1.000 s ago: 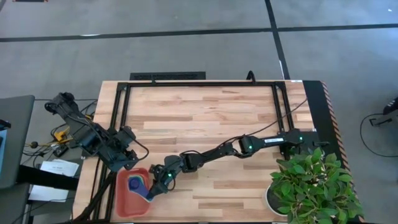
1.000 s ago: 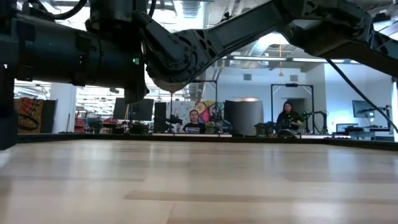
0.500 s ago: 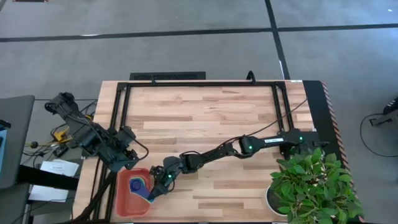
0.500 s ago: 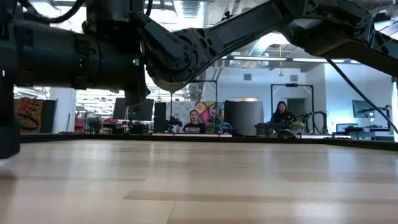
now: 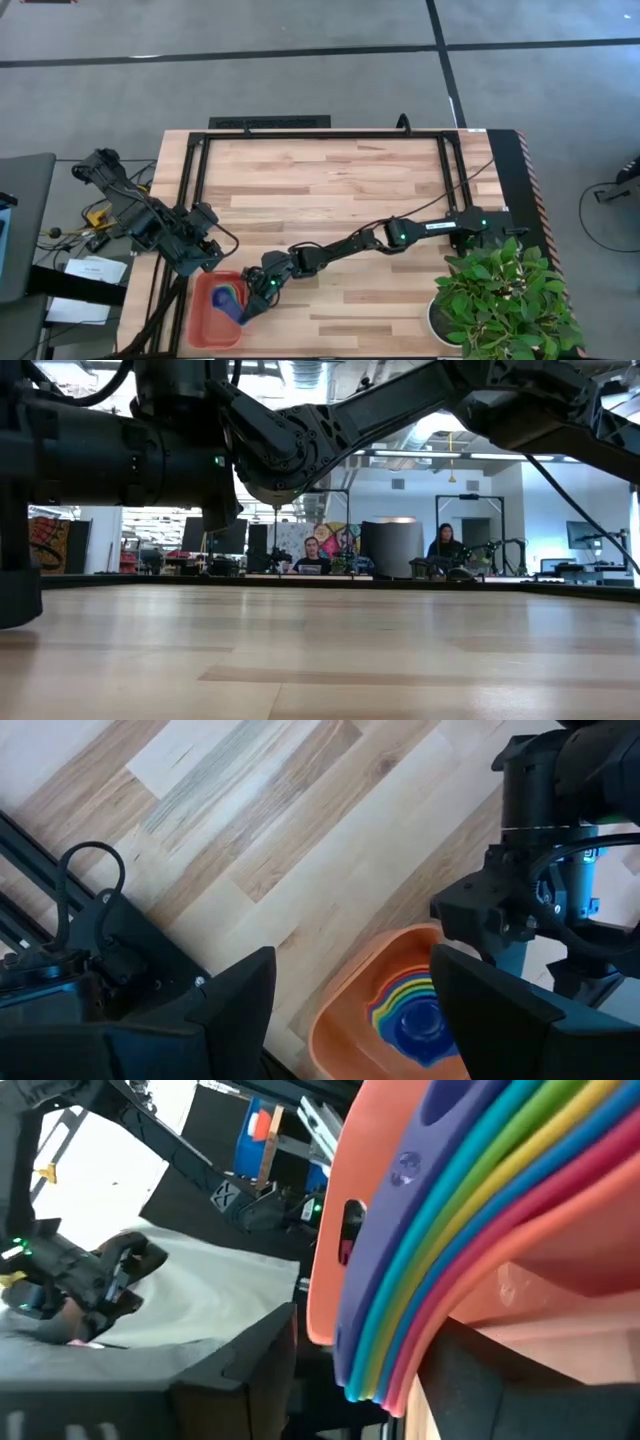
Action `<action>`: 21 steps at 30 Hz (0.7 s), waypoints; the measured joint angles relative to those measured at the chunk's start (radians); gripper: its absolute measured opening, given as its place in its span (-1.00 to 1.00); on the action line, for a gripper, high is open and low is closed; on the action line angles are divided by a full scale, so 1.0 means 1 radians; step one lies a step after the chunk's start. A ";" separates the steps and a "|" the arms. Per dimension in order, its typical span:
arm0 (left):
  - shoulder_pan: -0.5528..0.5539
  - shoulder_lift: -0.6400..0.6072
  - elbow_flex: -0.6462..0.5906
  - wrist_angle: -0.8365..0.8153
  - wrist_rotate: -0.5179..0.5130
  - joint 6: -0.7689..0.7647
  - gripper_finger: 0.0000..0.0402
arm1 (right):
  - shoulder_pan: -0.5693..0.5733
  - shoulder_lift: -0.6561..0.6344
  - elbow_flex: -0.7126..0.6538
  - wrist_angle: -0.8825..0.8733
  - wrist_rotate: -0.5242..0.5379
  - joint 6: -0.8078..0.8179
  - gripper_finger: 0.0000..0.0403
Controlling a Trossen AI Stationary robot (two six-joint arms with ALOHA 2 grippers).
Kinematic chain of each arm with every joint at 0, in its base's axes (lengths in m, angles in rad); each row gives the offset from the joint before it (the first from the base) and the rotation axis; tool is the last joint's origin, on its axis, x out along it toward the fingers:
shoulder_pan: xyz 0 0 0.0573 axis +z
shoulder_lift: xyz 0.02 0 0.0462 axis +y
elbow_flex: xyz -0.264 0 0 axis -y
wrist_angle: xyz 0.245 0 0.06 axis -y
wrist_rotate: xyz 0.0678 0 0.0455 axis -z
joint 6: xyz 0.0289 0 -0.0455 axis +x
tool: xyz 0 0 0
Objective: Nest measuring cups in basket
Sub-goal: Put the stacked colored measuring cups into the orange bin
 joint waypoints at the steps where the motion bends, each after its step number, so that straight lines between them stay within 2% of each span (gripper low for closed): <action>1: 0.000 0.000 0.000 0.000 0.000 0.000 0.26 | 0.000 0.000 0.000 0.006 -0.013 0.016 0.10; 7: 0.000 0.000 0.000 -0.007 -0.001 0.010 0.26 | 0.000 0.000 0.000 0.023 -0.096 0.163 0.13; 10: 0.000 0.000 0.000 -0.010 -0.013 0.010 0.26 | 0.000 0.000 0.000 0.023 -0.101 0.229 0.13; 17: -0.016 0.000 0.000 -0.009 -0.031 -0.001 0.26 | -0.019 0.000 0.002 0.028 -0.108 0.296 0.14; 21: -0.026 0.000 0.000 -0.014 -0.032 -0.001 0.26 | -0.033 -0.002 0.002 0.023 -0.149 0.326 0.13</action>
